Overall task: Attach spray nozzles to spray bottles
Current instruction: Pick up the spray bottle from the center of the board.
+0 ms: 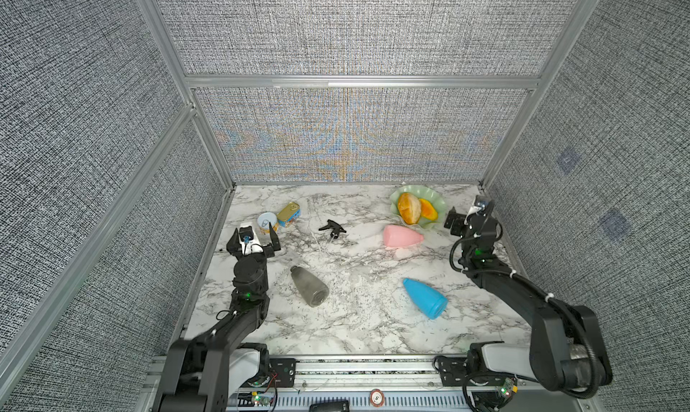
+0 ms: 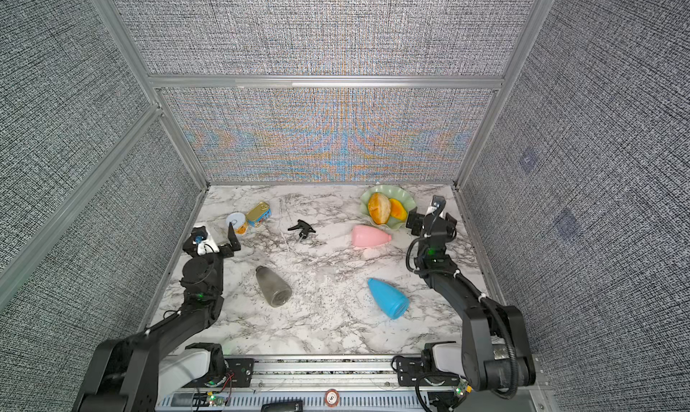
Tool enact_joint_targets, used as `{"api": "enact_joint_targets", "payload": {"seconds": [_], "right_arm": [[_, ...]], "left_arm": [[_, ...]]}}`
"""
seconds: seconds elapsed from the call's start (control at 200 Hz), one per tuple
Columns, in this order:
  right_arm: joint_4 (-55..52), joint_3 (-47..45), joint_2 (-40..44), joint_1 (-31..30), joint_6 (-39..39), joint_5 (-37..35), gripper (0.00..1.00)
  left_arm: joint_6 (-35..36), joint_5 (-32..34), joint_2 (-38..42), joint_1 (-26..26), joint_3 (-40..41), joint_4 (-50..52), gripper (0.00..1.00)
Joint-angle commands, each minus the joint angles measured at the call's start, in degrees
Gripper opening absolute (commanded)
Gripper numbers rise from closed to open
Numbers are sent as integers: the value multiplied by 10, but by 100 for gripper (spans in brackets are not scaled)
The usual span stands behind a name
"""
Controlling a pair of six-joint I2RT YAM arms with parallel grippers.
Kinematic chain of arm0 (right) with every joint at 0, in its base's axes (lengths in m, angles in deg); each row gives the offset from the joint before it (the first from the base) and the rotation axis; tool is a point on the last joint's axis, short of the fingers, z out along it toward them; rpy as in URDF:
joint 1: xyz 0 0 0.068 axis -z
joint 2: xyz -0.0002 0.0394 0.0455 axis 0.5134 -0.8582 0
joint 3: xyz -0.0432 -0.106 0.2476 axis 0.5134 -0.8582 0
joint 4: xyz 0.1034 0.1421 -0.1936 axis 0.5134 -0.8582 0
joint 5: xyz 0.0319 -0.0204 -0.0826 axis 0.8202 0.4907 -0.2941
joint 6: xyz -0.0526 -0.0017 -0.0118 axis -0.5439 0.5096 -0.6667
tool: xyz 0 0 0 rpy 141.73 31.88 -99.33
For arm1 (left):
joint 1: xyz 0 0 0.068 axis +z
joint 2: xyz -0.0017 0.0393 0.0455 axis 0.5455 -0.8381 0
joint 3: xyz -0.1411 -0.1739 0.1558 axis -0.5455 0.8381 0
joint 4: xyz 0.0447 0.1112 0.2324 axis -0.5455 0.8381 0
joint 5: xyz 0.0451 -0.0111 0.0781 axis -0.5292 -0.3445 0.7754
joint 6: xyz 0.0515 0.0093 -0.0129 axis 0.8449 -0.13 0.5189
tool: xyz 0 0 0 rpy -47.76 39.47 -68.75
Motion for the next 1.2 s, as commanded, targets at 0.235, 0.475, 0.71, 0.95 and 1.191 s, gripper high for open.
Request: {"api": "enact_joint_targets", "payload": {"seconds": [0.235,0.475,0.71,0.95,1.191], "right_arm": [[-515,289,9,16,237,252,95],[-845,427,-111,-267,156,52,96],[-956,418,-210,-367,139,26,96],[-955,375,-249,-382,124,71,99],[-882,295,-257,-348,124,134,99]], "left_arm": [[-273,-38,146,0,-278,379,99],[-291,-208,40,4,-374,395,99],[-397,-418,-69,-2,-310,347,85],[-390,-452,-72,-7,-322,357,85],[-399,-462,-63,-8,-315,339,85]]}}
